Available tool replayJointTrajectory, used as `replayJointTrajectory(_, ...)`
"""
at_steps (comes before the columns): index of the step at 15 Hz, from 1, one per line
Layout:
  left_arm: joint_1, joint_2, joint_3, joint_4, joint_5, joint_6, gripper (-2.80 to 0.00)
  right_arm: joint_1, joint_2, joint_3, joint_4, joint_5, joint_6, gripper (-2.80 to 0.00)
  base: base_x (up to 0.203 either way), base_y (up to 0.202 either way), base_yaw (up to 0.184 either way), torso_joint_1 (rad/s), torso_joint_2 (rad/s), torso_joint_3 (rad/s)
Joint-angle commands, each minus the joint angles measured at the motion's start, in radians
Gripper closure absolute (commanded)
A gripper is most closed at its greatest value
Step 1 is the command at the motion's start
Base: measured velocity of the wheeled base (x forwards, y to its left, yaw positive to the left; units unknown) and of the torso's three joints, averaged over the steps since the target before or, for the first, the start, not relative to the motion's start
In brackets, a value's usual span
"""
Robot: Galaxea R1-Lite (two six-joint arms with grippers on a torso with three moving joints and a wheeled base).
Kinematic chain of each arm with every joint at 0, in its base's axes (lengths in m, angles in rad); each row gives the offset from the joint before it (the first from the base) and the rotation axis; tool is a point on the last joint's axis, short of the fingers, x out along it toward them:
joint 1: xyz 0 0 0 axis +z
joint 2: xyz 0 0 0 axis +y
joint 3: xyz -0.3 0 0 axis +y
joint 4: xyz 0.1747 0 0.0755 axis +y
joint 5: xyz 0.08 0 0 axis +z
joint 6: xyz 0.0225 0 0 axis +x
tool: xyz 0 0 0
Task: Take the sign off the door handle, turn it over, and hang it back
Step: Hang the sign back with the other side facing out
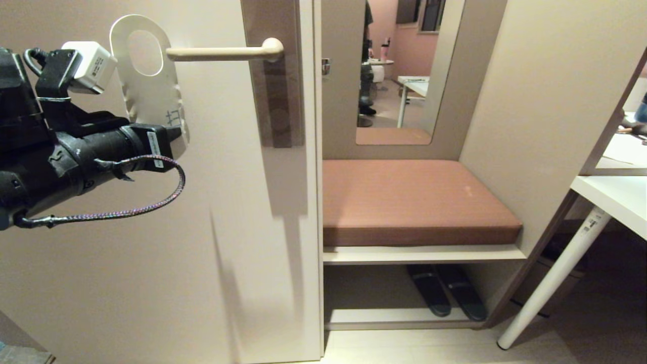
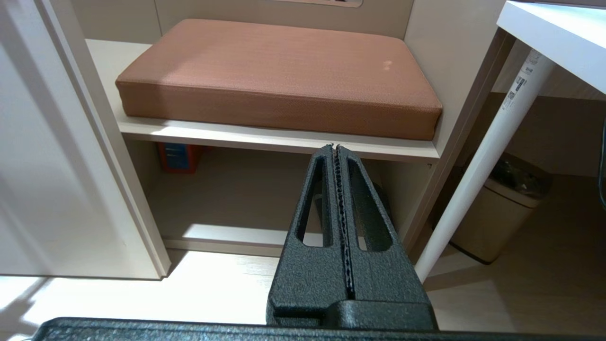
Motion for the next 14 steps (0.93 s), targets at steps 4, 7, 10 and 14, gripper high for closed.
replayJointTrajectory(4, -0.015, 0.028, -0.016, -0.005, 0.015, 0.002, 0.0, 0.0, 0.002, 0.0, 0.0, 0.001, 0.0, 0.0, 0.0, 0.0, 0.0, 0.0, 0.0, 0.0)
replayJointTrajectory(7, -0.032, 0.033, -0.026, -0.004, 0.016, 0.01, 0.0, 0.0, 0.0, 0.0, 0.0, 0.001, 0.0, 0.0, 0.0, 0.0, 0.0, 0.0, 0.0, 0.0)
replayJointTrajectory(10, -0.044, 0.034, -0.027, -0.003, 0.018, 0.014, 0.0, 0.0, 0.001, 0.0, 0.0, 0.001, 0.0, 0.0, 0.0, 0.0, 0.0, 0.0, 0.0, 0.0)
replayJointTrajectory(14, -0.075, 0.036, -0.027, -0.003, 0.074, 0.015, 0.0, 0.0, 0.002, 0.0, 0.0, 0.001, 0.0, 0.0, 0.0, 0.0, 0.0, 0.0, 0.0, 0.0)
